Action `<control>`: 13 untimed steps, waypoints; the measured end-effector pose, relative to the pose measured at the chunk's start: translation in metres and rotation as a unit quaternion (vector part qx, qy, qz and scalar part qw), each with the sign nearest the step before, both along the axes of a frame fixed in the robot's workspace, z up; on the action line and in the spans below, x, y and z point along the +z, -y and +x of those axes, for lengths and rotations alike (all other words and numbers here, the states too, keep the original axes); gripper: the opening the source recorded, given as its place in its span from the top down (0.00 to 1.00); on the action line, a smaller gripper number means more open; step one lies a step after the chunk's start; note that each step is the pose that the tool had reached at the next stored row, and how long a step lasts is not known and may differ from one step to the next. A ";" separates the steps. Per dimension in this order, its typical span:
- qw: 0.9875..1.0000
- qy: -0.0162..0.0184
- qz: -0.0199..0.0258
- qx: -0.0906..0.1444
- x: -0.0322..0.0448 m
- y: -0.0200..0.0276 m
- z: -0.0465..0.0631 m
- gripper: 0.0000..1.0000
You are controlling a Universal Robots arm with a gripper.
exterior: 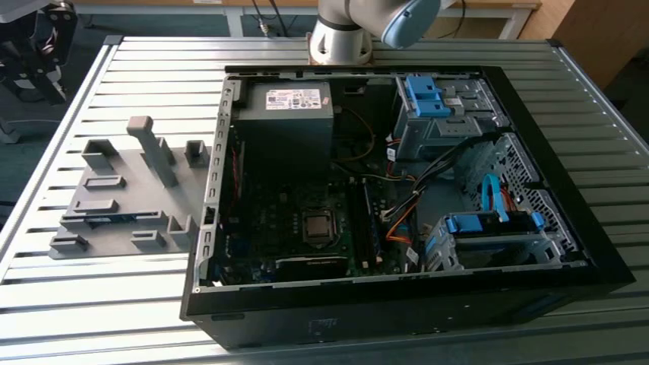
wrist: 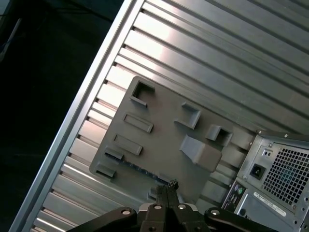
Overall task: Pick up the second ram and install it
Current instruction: 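Pick up the second ram and move it above second insertion slot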
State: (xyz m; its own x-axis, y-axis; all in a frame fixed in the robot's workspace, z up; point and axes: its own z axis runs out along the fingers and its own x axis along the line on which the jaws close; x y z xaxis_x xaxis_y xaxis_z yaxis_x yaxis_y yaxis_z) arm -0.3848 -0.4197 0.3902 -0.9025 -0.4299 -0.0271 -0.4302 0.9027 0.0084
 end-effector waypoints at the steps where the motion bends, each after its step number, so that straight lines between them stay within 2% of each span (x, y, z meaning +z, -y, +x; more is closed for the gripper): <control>1: 1.000 0.000 0.000 0.002 0.0000 0.0000 0.000 0.89; 8: 1.000 0.000 0.000 0.014 0.0000 0.0000 0.000 0.89; 13: 0.999 0.000 0.000 0.038 0.0000 0.0000 -0.001 0.89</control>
